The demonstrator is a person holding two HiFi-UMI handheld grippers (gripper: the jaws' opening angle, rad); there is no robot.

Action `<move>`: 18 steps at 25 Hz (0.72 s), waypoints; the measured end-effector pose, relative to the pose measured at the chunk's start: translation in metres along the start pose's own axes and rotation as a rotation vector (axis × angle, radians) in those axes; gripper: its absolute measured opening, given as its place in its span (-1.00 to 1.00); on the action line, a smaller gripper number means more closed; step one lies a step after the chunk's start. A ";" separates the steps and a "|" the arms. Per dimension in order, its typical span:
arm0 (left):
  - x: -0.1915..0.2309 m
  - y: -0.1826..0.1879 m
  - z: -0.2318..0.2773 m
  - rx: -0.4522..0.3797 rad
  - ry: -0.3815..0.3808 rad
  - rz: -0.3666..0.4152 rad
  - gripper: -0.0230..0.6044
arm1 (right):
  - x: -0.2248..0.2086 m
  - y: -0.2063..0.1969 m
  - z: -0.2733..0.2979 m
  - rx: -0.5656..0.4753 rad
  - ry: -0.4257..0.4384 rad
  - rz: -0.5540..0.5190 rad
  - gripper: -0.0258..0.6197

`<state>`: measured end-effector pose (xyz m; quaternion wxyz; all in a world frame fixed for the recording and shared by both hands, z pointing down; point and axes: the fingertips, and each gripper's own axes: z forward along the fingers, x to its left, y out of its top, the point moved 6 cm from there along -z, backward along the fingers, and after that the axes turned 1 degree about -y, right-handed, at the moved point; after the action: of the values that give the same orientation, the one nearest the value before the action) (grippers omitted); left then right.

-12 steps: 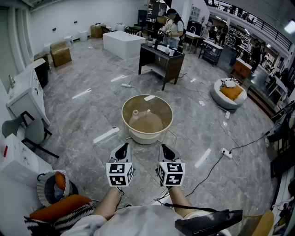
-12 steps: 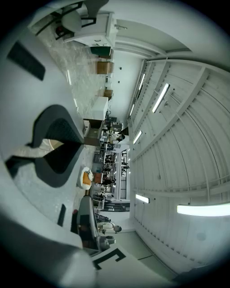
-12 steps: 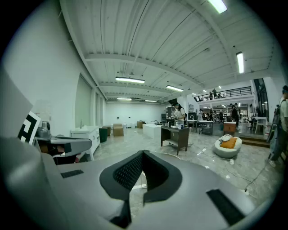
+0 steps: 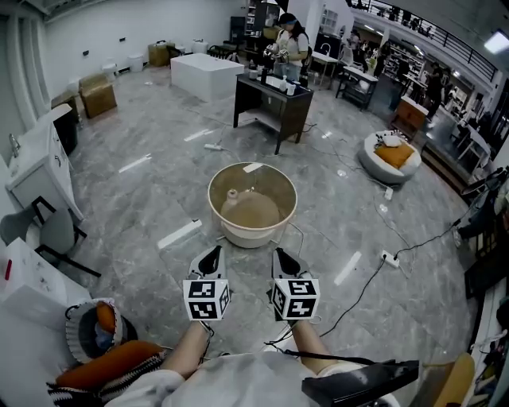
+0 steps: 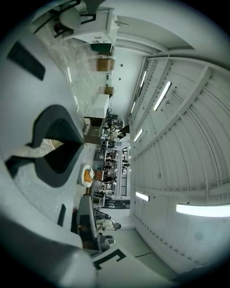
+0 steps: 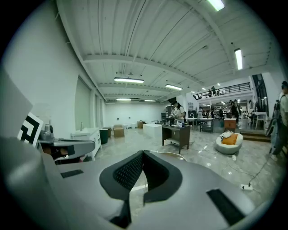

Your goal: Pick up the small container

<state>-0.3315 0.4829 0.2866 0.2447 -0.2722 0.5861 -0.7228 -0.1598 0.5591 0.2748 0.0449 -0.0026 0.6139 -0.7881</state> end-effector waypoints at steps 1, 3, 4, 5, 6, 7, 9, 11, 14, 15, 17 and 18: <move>0.001 -0.001 0.001 0.002 -0.005 0.001 -0.90 | 0.000 -0.001 0.001 -0.001 -0.005 0.006 -0.85; 0.002 -0.005 0.004 0.010 -0.015 0.003 -0.90 | -0.001 -0.005 0.002 0.008 -0.019 0.008 -0.85; 0.002 -0.007 0.006 0.018 -0.017 0.003 -0.90 | -0.003 -0.007 0.003 0.016 -0.026 0.011 -0.85; 0.001 -0.009 0.008 0.026 -0.020 0.002 -0.90 | -0.005 -0.009 0.004 0.025 -0.031 0.017 -0.85; 0.001 -0.011 0.010 0.034 -0.024 0.003 -0.90 | -0.007 -0.012 0.005 0.033 -0.037 0.025 -0.85; 0.001 -0.013 0.013 0.040 -0.029 0.006 -0.90 | -0.009 -0.014 0.006 0.040 -0.043 0.031 -0.85; 0.000 -0.017 0.020 0.050 -0.040 0.015 -0.90 | -0.015 -0.018 0.010 0.048 -0.059 0.040 -0.85; -0.001 -0.018 0.030 0.053 -0.045 0.017 -0.90 | -0.024 -0.018 0.017 0.046 -0.076 0.049 -0.85; -0.003 -0.012 0.052 0.049 -0.047 0.014 -0.90 | -0.042 -0.010 0.032 0.038 -0.091 0.061 -0.85; -0.004 -0.009 0.061 0.049 -0.047 0.016 -0.90 | -0.049 -0.007 0.039 0.035 -0.092 0.062 -0.85; -0.003 -0.006 0.081 0.052 -0.044 0.023 -0.90 | -0.061 -0.001 0.055 0.032 -0.088 0.061 -0.85; -0.001 -0.003 0.092 0.054 -0.039 0.025 -0.90 | -0.067 0.002 0.064 0.031 -0.085 0.059 -0.85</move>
<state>-0.2678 0.4186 0.3049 0.2723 -0.2722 0.5648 -0.7299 -0.0894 0.5014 0.2919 0.0941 -0.0172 0.5990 -0.7950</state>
